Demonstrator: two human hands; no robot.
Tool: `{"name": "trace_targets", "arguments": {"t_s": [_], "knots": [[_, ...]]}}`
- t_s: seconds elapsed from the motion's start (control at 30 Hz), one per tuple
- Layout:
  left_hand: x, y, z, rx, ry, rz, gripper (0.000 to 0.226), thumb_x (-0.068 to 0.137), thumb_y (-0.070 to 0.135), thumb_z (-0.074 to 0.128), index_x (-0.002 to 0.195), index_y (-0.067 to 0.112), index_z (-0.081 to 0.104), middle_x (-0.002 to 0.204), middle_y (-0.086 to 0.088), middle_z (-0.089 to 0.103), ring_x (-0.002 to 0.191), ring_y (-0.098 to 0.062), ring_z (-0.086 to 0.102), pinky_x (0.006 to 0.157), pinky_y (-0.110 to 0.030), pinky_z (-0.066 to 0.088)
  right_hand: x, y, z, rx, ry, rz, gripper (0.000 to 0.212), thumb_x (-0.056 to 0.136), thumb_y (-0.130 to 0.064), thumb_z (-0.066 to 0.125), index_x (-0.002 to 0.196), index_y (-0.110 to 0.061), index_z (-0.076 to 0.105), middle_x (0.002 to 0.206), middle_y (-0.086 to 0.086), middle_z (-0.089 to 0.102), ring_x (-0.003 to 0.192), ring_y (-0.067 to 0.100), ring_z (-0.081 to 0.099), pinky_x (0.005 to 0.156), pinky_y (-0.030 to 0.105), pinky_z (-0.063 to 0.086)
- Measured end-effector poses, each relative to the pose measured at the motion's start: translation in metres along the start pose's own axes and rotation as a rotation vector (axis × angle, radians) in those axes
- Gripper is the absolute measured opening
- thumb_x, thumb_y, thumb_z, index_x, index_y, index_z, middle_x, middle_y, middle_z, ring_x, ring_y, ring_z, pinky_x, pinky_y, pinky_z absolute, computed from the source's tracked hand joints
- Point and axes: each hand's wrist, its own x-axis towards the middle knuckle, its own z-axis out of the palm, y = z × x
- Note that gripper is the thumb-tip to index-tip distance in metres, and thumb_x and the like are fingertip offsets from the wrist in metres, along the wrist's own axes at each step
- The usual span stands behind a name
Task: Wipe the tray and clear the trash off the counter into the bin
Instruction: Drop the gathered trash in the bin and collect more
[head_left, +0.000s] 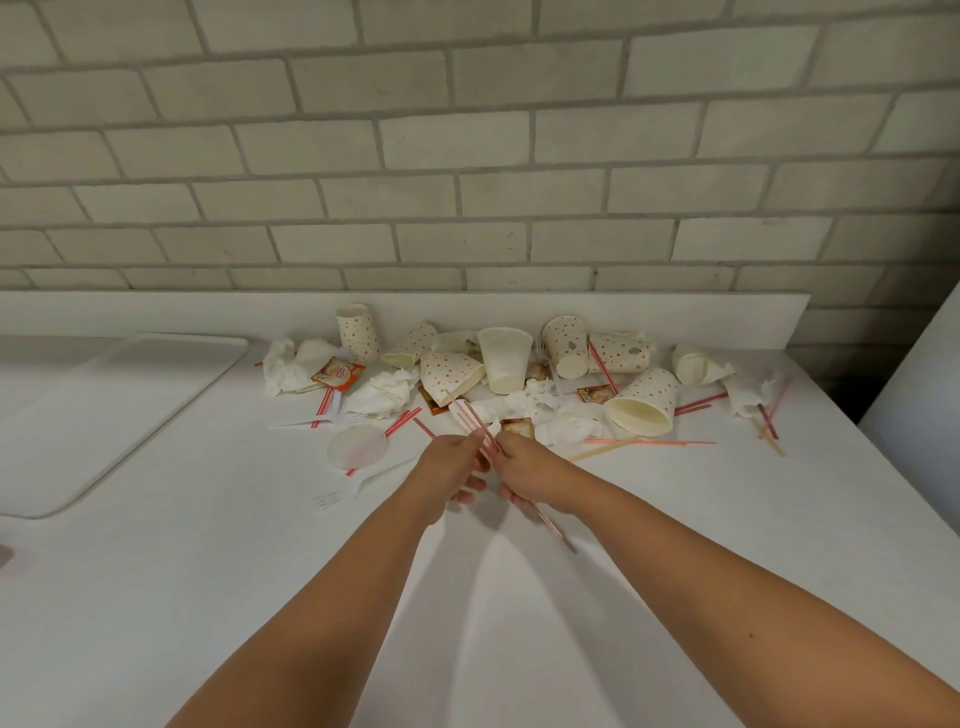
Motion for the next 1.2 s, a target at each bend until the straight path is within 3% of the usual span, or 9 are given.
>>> {"name": "trace_targets", "arguments": {"t_s": [0.13,0.33,0.47,0.57,0.7,0.83,0.93,1.07,1.2], "knots": [[0.003,-0.001,-0.008,-0.188,0.077,-0.019,0.026,0.095,0.015,0.045,0.074,0.009,0.059,0.072,-0.005,0.057,0.060,-0.016,0.054,0.051,-0.024,0.042,0.007,-0.005,0.007,0.080,-0.031,-0.032,0.022,0.103,-0.023,0.030,0.096,-0.009,0.046,0.070,0.002,0.051,0.054,0.012,0.048,0.054,0.024,0.041],[0.008,-0.009,-0.025,-0.257,0.249,-0.084,0.024,0.090,-0.001,0.037,0.071,0.003,0.052,0.066,-0.008,0.051,0.058,-0.018,0.047,0.054,-0.026,0.040,0.019,-0.020,0.026,0.144,-0.183,-0.115,0.029,0.103,-0.022,0.033,0.089,-0.010,0.056,0.069,0.003,0.057,0.062,0.016,0.054,0.062,0.024,0.044],[0.015,-0.018,-0.047,-0.428,0.370,-0.158,0.024,0.093,-0.003,0.028,0.105,-0.001,0.049,0.070,-0.012,0.056,0.055,-0.021,0.052,0.044,-0.025,0.046,0.034,-0.025,0.033,0.172,-0.184,-0.092,0.034,0.100,-0.018,0.040,0.071,-0.014,0.057,0.065,0.004,0.057,0.059,0.016,0.056,0.074,0.039,0.052],[0.014,-0.023,-0.055,-0.624,0.402,-0.181,0.023,0.093,-0.007,0.022,0.098,0.003,0.042,0.064,-0.010,0.046,0.038,-0.015,0.043,0.037,-0.019,0.041,0.043,-0.026,0.037,0.183,-0.184,-0.079,0.028,0.097,-0.013,0.045,0.074,-0.011,0.060,0.065,0.007,0.060,0.057,0.019,0.059,0.073,0.044,0.054],[0.014,-0.034,-0.067,-0.696,0.434,-0.172,0.033,0.091,-0.008,0.018,0.069,0.007,0.038,0.060,-0.004,0.028,0.022,-0.004,0.023,0.031,-0.008,0.020,0.053,-0.031,0.045,-0.047,-0.086,-0.083,0.020,0.095,-0.008,0.041,0.091,-0.008,0.061,0.083,0.009,0.061,0.068,0.021,0.058,0.066,0.033,0.050],[0.011,-0.032,-0.082,-0.750,0.475,-0.139,0.032,0.093,-0.004,0.020,0.070,0.008,0.039,0.059,-0.002,0.023,0.022,-0.003,0.021,0.030,-0.008,0.015,0.067,-0.023,0.044,-0.486,0.120,-0.071,0.028,0.094,-0.006,0.047,0.122,-0.003,0.050,0.128,0.013,0.043,0.115,0.027,0.050,0.089,0.032,0.044],[0.011,-0.027,-0.094,-0.769,0.487,-0.126,0.030,0.094,-0.003,0.021,0.076,0.008,0.042,0.058,-0.001,0.022,0.022,-0.004,0.020,0.030,-0.008,0.015,0.074,-0.023,0.046,-0.615,0.115,-0.032,0.033,0.091,-0.001,0.048,0.125,-0.003,0.047,0.130,0.015,0.043,0.120,0.028,0.045,0.094,0.034,0.043],[0.008,-0.030,-0.108,-0.777,0.500,-0.134,0.029,0.094,-0.002,0.021,0.078,0.007,0.043,0.059,-0.001,0.025,0.024,-0.003,0.021,0.029,-0.011,0.017,0.085,-0.032,0.046,-0.668,0.064,0.024,0.028,0.092,-0.003,0.051,0.119,-0.003,0.055,0.121,0.011,0.060,0.112,0.026,0.058,0.080,0.028,0.045],[0.004,-0.036,-0.119,-0.792,0.518,-0.134,0.030,0.093,-0.002,0.019,0.076,0.008,0.042,0.059,-0.001,0.025,0.024,-0.004,0.021,0.029,-0.011,0.016,0.089,-0.035,0.048,-0.784,-0.022,0.054,0.034,0.091,-0.005,0.055,0.125,-0.003,0.053,0.128,0.009,0.058,0.118,0.025,0.057,0.093,0.029,0.046]]}}
